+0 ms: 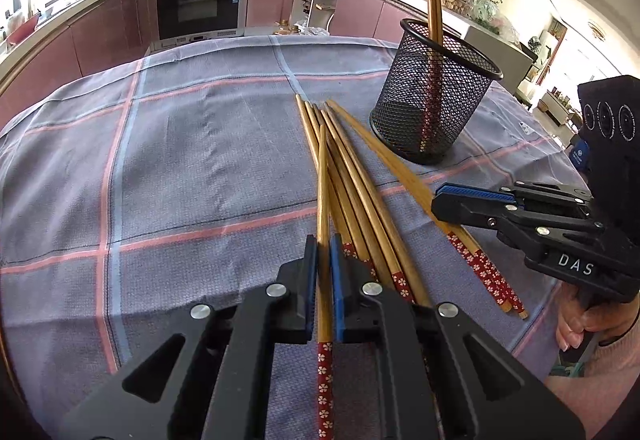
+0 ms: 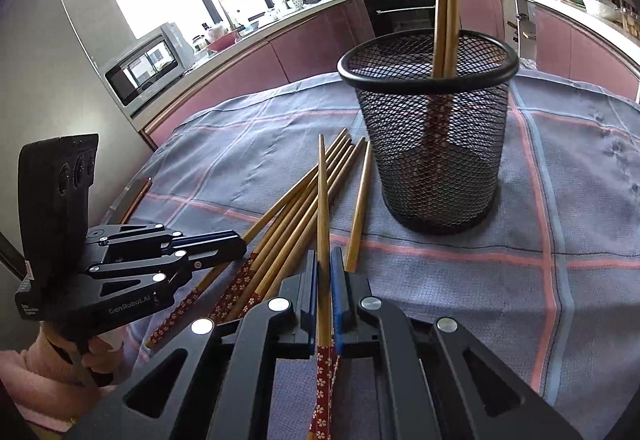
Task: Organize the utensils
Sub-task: 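Raise both held chopsticks upright above the table, then lower both held chopsticks tip-first into the black mesh cup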
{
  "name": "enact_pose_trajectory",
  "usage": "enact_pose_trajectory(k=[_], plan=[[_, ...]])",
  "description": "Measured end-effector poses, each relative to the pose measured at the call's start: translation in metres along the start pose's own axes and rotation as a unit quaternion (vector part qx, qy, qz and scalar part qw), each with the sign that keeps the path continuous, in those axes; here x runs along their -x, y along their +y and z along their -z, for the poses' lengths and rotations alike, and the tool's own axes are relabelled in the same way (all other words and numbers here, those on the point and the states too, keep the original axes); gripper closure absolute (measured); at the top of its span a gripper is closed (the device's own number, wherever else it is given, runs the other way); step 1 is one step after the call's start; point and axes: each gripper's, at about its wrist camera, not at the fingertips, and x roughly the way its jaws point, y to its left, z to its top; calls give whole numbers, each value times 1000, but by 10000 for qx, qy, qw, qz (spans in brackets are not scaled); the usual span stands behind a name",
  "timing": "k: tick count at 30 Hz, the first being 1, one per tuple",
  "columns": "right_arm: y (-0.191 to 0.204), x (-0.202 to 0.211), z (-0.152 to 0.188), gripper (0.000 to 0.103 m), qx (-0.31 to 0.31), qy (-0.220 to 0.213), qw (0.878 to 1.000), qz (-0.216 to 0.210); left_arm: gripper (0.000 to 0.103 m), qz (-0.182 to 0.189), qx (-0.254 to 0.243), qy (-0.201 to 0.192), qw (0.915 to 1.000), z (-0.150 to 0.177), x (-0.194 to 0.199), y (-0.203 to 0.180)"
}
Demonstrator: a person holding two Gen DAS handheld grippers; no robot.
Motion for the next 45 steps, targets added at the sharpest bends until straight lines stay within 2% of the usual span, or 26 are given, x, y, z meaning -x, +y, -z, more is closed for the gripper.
enact_pose_trajectory(k=[7,14,17,20,29,36,45], plan=[[2,-17,-1,94,49,301,9995,16,94,8,-170,83,9998,1,-3,-3],[2,-23,-7,94,120,340,9993,-27,94,61,-290,171,9994,-4,-9,-2],[1,-19,-9,97,144,276,9995,-38,94,63,-247,194,9995,-7,-10,-1],[3,-6,-12,97,210,100,9997,-87,95,-17,-202,107,9997,-9,-5,-2],[1,58,-32,97,343,-689,9969,-179,96,441,-102,-522,9976,-32,47,-6],[-3,100,-51,97,429,-1339,9900,-93,96,783,-97,-1075,9911,-53,87,-14],[-21,125,-89,97,366,-1938,9804,16,96,1032,-99,-1783,9785,-99,117,-30]])
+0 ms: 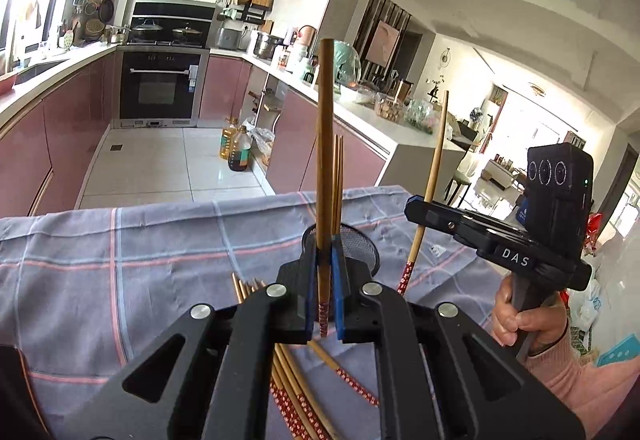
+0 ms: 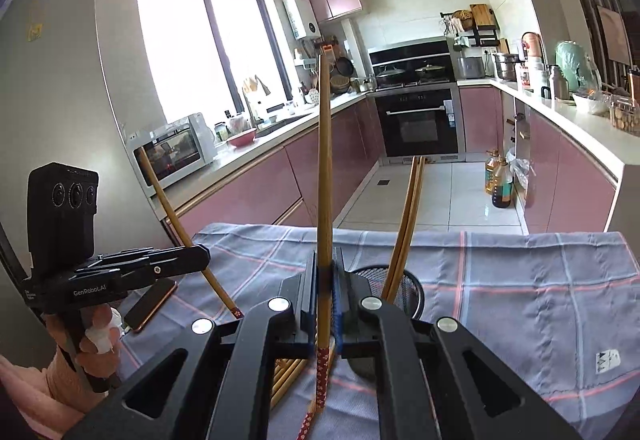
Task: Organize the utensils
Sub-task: 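Lower both held chopsticks tip-first into the black mesh cup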
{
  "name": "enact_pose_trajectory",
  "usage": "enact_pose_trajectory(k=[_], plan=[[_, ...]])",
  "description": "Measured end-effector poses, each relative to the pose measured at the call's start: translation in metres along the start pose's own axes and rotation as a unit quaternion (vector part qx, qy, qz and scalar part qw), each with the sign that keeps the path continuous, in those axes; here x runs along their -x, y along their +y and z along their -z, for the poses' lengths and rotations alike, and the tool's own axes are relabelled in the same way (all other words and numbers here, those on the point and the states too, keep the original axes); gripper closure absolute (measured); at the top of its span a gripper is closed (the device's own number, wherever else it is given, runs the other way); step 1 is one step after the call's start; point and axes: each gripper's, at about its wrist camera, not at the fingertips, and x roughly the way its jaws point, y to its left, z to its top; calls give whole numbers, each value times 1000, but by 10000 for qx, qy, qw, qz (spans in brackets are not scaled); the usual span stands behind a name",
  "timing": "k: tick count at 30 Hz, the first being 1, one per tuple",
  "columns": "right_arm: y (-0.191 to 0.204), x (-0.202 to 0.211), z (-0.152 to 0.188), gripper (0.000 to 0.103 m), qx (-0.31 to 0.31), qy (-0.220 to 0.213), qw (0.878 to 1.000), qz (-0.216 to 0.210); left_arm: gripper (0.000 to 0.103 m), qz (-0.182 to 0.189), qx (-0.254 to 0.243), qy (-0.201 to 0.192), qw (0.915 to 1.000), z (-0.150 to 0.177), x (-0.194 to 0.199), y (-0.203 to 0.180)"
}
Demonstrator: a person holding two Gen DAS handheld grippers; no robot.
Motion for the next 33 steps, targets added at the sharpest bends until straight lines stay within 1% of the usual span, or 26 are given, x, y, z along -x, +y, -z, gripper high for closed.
enact_pose_trajectory(k=[6,9,11,14,17,22,25,30,33], plan=[[-9,-10,-22,97,13,-258,9996,136,96,39,-153,-275,9995,-34,-13,-18],[-15,-18,-27,97,-5,-292,9993,228,96,70,-226,-275,9993,-46,-24,-24],[-19,-24,-27,97,-41,-290,9993,249,96,-11,-282,-249,9993,-50,-33,-28],[-25,-30,-25,97,-93,-299,9990,317,96,-95,-424,-67,9990,-51,-49,-33],[-29,-32,-25,97,-206,-366,9986,307,96,-233,-588,177,9978,-43,-64,-40],[-32,-33,-28,97,-254,-470,9982,273,96,-283,-704,521,9958,-31,-79,-39],[-33,-41,-24,97,-238,-241,9991,268,96,-276,-735,669,9947,-24,-84,-37],[-35,-60,-6,97,-268,477,9980,301,96,-233,-796,903,9925,-16,-96,-30],[-39,-70,2,97,-368,809,9956,282,96,-240,-826,1023,9910,-13,-102,-30]])
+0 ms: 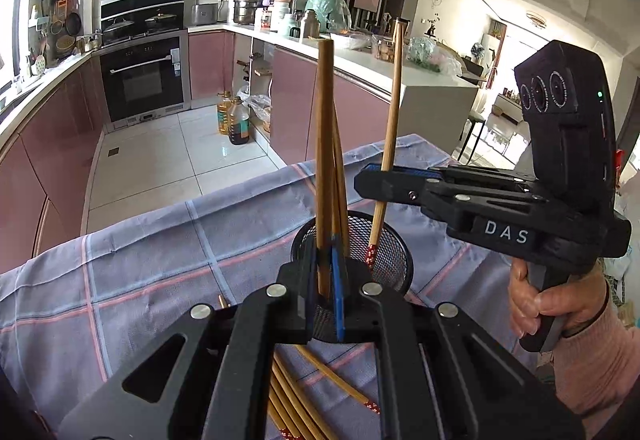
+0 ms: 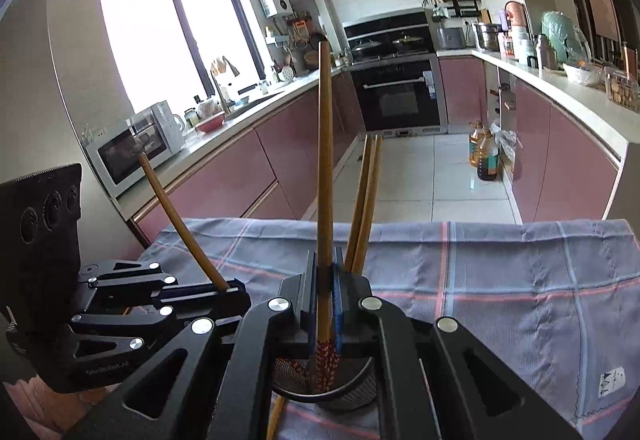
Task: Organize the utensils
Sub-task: 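Lower both held chopsticks tip-first into the black mesh cup, then open both tools to release the chopsticks and withdraw from the cup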
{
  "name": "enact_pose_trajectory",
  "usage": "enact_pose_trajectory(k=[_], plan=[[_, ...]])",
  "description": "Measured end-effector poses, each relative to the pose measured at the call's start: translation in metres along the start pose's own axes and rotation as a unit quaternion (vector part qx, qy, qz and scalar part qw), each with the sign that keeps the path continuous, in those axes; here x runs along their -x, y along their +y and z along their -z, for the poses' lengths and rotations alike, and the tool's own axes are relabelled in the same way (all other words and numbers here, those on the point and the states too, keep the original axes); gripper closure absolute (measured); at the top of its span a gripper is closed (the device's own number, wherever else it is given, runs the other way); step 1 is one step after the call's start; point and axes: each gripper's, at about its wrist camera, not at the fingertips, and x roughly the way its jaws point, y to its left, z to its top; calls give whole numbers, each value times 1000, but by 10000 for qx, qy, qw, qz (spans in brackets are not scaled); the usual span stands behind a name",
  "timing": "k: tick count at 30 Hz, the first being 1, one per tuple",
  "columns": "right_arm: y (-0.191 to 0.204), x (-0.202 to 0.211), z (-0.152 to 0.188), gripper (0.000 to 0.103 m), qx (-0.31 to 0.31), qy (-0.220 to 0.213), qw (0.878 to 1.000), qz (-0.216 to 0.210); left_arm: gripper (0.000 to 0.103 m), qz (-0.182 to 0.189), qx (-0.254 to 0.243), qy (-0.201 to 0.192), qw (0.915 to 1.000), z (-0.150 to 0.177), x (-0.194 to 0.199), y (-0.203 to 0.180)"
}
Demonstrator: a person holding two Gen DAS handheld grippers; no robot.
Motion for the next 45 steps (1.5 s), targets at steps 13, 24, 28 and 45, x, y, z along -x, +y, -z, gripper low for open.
enact_pose_trajectory(k=[13,24,28,45], plan=[[-3,-16,5,78,-23,160,9995,277,87,-99,176,-71,9998,-5,-9,10],[17,15,15,67,357,-172,9991,122,74,-354,349,-255,9984,25,21,26],[36,34,34,66,691,-182,9973,-160,73,-531,390,-146,9977,49,31,34],[52,-25,122,67,503,1321,9899,-120,73,-618,738,941,9909,147,-2,47]])
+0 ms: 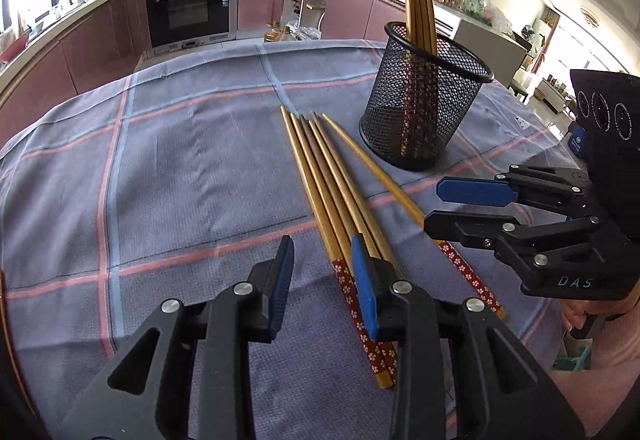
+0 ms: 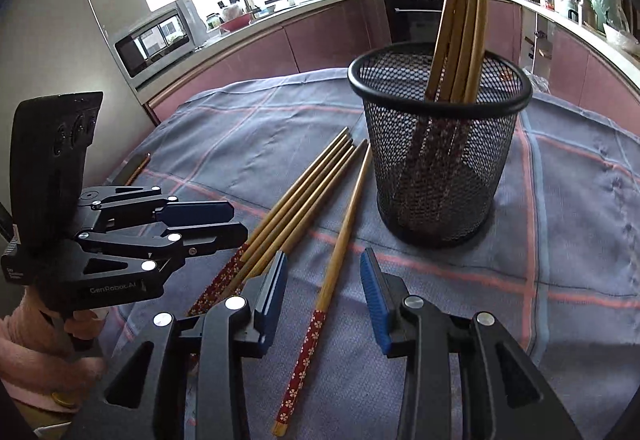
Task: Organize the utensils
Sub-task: 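Open both tools to release the chopsticks and withdraw from the cup, then close the left tool on a chopstick while the right tool grasps another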
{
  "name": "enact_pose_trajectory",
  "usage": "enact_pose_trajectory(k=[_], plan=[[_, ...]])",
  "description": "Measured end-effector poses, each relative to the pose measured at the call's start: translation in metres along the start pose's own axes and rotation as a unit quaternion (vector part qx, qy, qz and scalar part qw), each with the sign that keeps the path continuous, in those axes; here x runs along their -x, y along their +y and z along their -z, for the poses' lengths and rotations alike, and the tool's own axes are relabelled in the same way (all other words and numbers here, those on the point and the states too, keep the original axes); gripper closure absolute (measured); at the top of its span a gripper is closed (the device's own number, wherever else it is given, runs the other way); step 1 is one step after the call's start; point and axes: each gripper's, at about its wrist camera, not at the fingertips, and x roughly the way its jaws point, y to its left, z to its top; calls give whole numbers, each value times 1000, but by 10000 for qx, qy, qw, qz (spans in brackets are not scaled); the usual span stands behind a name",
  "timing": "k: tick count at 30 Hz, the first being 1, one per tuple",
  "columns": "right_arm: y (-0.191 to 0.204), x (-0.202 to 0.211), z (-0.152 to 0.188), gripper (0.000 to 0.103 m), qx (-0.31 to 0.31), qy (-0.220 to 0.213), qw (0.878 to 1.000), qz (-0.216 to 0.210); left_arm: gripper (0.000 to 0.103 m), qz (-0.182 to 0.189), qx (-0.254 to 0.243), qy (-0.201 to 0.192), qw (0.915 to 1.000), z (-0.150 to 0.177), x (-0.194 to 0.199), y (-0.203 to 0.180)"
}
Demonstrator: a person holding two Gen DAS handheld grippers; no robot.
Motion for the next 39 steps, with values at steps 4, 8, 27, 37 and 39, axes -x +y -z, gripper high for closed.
enact_pose_trajectory(k=[4,8,27,37,39], plan=[[0,-3,6,67,-87,56,9999,31,74,1,-1,34,10000,3,-3,0],[1,-4,11,68,-113,49,9999,78,74,-25,-3,55,10000,6,-3,-2],[11,-20,-4,69,8,47,9994,348,76,-417,-187,109,9989,-8,-14,-5],[7,-31,-16,87,-83,65,9991,423,87,-483,-135,122,9987,-24,-27,-5],[3,-30,-15,95,-226,58,9992,317,93,-424,-60,110,9990,-24,-28,-4]])
